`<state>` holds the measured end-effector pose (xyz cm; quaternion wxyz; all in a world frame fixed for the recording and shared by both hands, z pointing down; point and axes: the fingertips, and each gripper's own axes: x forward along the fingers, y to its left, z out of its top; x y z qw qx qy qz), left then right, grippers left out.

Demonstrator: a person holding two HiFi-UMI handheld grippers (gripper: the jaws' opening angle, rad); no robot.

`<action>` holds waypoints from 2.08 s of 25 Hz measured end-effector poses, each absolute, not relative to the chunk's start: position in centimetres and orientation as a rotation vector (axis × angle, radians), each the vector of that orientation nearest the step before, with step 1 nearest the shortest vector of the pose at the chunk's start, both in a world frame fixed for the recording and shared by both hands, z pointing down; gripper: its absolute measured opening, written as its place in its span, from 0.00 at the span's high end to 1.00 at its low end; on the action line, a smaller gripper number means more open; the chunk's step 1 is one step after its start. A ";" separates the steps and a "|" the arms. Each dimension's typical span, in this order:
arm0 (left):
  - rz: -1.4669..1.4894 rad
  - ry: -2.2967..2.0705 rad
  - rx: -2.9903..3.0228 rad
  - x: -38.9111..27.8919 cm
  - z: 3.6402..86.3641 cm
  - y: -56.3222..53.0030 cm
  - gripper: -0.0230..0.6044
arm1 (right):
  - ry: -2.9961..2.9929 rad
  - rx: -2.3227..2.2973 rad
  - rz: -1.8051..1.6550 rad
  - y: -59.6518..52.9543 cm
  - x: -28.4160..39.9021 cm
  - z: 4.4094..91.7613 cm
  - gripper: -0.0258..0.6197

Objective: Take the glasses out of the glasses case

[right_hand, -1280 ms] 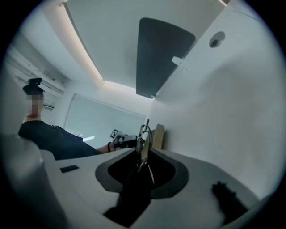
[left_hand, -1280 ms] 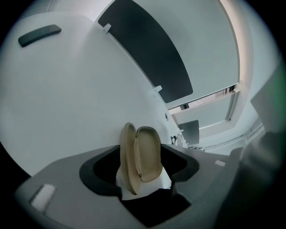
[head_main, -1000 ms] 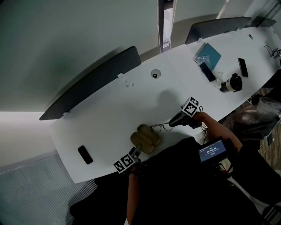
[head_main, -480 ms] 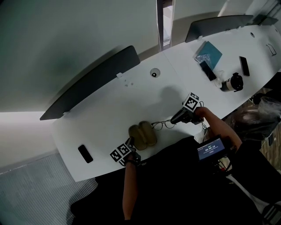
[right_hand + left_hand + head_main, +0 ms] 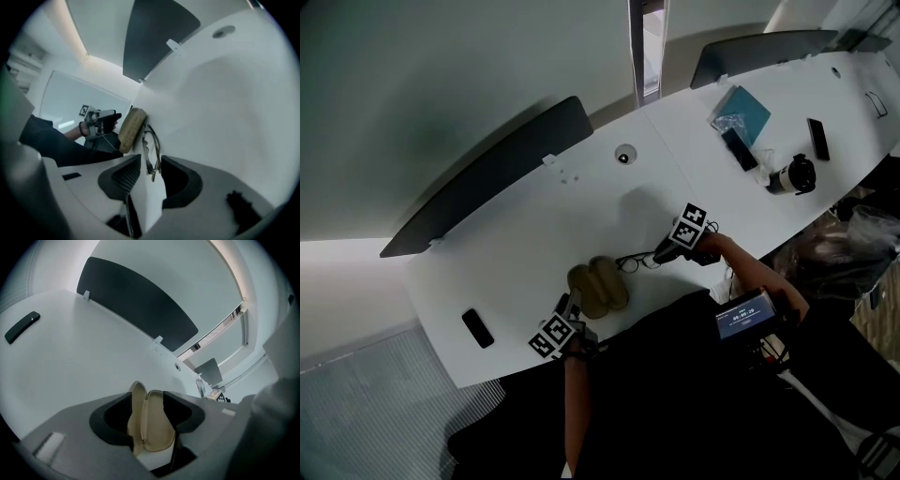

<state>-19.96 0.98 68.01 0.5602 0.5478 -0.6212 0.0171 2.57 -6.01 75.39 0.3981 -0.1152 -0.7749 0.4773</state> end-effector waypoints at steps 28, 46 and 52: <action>-0.039 -1.499 1.260 -22.9 67.9 4.0 0.62 | -2.269 -0.158 0.288 -8.9 -1.6 70.7 0.95; -0.062 -1.494 1.251 -22.5 68.5 4.4 0.62 | -2.211 -0.203 -0.132 -8.2 -3.3 70.3 0.95; -0.051 -1.440 1.278 -20.7 69.4 4.3 0.61 | -2.155 -0.115 -0.200 -8.8 -0.4 70.1 0.95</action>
